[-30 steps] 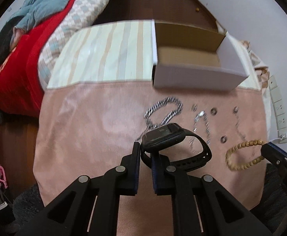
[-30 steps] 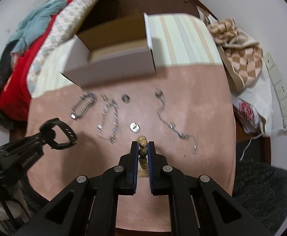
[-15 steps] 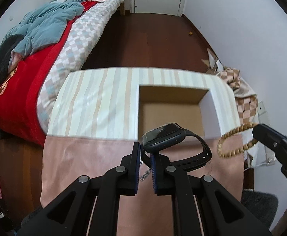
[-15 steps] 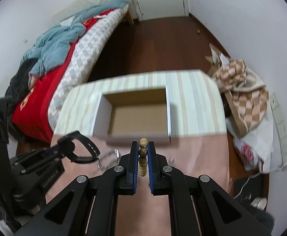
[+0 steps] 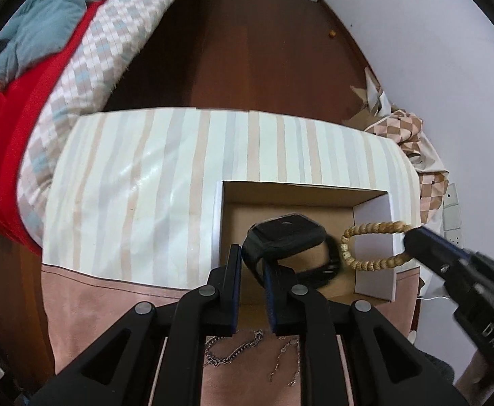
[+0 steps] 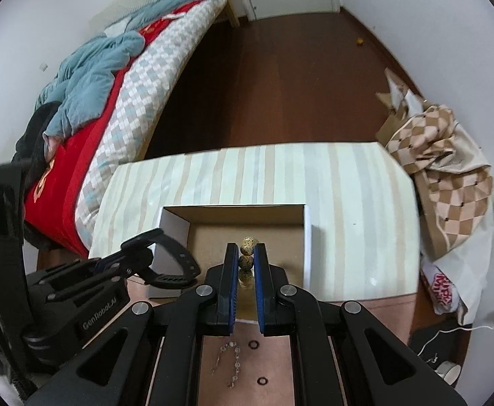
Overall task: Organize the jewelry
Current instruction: 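Carry the watch into the white box with the left tool while the right tool drops the bead bracelet in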
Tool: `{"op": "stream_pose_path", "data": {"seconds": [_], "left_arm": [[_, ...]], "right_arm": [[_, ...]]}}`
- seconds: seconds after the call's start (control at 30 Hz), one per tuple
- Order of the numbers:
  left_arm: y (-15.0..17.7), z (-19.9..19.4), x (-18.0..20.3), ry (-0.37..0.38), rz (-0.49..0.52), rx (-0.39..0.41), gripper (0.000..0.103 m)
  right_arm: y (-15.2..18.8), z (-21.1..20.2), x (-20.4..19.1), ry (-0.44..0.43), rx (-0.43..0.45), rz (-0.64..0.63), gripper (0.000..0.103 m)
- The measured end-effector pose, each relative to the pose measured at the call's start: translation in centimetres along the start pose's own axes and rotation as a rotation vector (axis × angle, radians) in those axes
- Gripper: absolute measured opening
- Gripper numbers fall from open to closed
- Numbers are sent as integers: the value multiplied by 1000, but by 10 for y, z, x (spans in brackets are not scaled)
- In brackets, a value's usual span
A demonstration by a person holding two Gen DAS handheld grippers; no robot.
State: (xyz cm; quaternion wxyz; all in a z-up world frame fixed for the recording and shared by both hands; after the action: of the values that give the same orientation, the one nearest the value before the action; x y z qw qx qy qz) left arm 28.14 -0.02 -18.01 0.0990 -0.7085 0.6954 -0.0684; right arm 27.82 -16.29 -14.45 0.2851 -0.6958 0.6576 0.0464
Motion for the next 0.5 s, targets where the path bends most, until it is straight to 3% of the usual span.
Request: {"op": "stream_pose_path", "data": {"seconds": [0.1,0.13,0.17,0.2,0.23,0.33,0.4,0.47,0.5], "left_arm": [[-5,5,2,11,-4,-19,20],[-6,4,2,17,-7,-16,41],[-7,1,2,20,-10,-2,70],[-7,-2,1,15,-16,15,80],[-8,-4,1,13,-23,22,85],[-9,-9,-1,-4,-26,23,86],[-7,-12,-4,-40,-22,39,95],[-5,-15,-8,-76,-27,61,101],[-2,-17,-11,-100,-31,75,101]], "right_arm": [[-4,16,9,-36,-39,25,10],[-4,19,10,-51,-52,32,10],[-5,20,13,-62,-57,46,10],[-6,20,16,-74,-56,54,10],[-6,20,18,-80,-57,60,11],[-4,14,25,-71,-52,77,19],[-2,10,27,-43,-51,74,24],[4,7,28,-12,-48,64,33],[6,6,27,13,-51,57,44]]}}
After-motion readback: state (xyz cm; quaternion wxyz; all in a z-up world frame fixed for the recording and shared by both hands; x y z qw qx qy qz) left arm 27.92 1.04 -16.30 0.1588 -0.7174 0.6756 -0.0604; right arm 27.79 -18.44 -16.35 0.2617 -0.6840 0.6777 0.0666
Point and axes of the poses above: each gripper's, at about its wrist camera, not at the fingertips, and z roughly the way its jaws point, x to its right, y to its underside, the point moved 1 cm from there along z, roughly the way its jaws point, and after that the axes turned 11 degrees about -y, right-handed, at the moved point
